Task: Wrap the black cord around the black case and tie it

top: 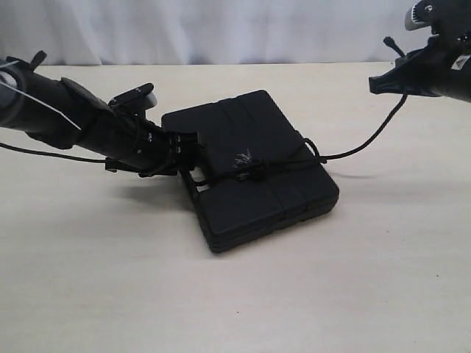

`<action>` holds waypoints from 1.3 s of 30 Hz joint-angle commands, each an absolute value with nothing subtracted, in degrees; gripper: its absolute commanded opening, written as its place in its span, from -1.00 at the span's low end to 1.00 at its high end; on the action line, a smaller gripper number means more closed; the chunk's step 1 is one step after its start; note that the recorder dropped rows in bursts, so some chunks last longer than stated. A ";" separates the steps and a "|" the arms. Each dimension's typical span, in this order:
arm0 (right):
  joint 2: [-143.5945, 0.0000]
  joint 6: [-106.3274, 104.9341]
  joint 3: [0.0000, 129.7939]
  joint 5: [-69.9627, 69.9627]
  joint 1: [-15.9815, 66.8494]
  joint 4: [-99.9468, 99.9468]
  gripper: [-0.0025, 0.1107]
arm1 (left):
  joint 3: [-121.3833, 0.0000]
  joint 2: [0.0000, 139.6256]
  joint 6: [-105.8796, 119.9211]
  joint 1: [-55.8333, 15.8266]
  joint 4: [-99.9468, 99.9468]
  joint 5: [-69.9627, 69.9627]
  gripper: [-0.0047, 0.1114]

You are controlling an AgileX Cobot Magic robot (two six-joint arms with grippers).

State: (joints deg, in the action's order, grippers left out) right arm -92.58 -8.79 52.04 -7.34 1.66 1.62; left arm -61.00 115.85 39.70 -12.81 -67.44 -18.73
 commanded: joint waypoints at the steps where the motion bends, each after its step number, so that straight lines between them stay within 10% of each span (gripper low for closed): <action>1: -92.84 -6.81 52.44 -5.51 -1.51 -2.10 -0.88 | -60.78 113.19 40.71 -9.60 -62.07 -18.46 -0.92; 16: -100.10 -6.61 52.23 4.80 -17.52 -9.86 -0.88 | -54.13 107.56 38.91 8.93 -48.10 -22.66 -0.92; 21: -102.54 -6.74 52.23 6.14 -17.14 -9.56 -0.85 | -54.13 107.56 38.91 8.60 -50.53 -20.60 -0.92; 28: -102.62 -6.84 52.34 8.95 -17.14 -12.72 -0.21 | -54.04 107.56 39.16 8.60 -53.73 -20.37 -0.92; 39: -96.32 -27.70 62.20 25.09 -2.66 -11.48 -0.19 | -54.04 107.56 40.67 8.60 -55.16 -18.34 -0.92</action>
State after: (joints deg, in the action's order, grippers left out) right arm -96.85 -20.22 58.75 18.65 -7.81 -11.50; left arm -54.15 107.65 40.32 8.58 -54.49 -18.83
